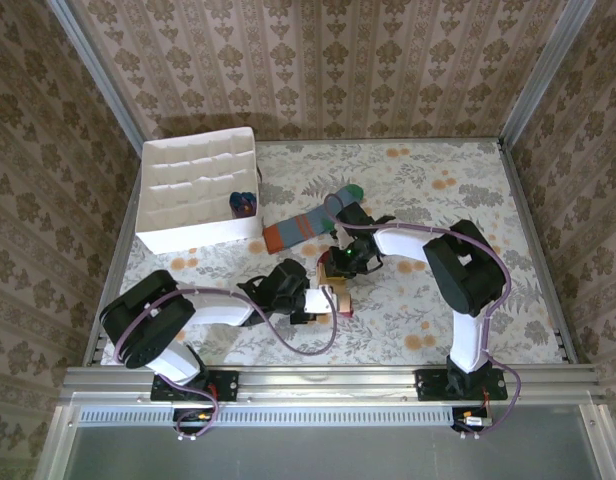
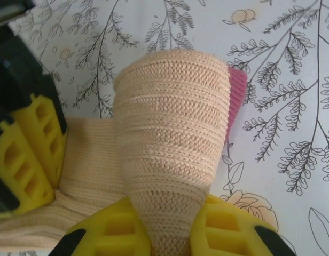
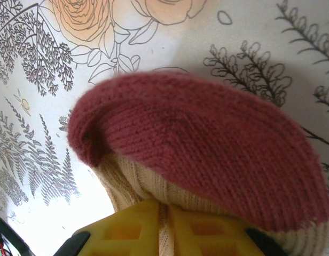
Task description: Roll the socks
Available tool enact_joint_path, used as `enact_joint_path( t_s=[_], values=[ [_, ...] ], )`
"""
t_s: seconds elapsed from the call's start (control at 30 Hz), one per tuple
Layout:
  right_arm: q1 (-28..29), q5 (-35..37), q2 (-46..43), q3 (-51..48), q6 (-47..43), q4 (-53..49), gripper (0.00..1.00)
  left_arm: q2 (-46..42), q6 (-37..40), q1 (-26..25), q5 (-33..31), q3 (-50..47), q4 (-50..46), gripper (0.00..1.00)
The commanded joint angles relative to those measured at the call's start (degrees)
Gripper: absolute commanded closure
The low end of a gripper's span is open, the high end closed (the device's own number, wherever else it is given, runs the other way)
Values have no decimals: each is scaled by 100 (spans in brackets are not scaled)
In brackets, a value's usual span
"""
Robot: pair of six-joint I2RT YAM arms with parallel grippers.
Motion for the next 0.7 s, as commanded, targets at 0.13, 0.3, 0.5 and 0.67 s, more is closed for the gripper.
enact_joint_path(
  t_s=[0.13, 0.3, 0.5, 0.67],
  values=[
    [-314, 1339, -504, -734, 86, 332, 68, 375, -938, 680, 1788, 234, -1041, 100],
    [-314, 1287, -1557, -1111, -42, 680, 60, 724, -814, 866, 2227, 472, -1311, 100],
    [-260, 823, -2843, -2098, -108, 1335, 55, 986, -839, 951, 2368, 598, -1309, 100],
    [108, 779, -3637, -2948, 126, 1707, 52, 1111, -851, 990, 2412, 652, -1263, 100]
  ],
)
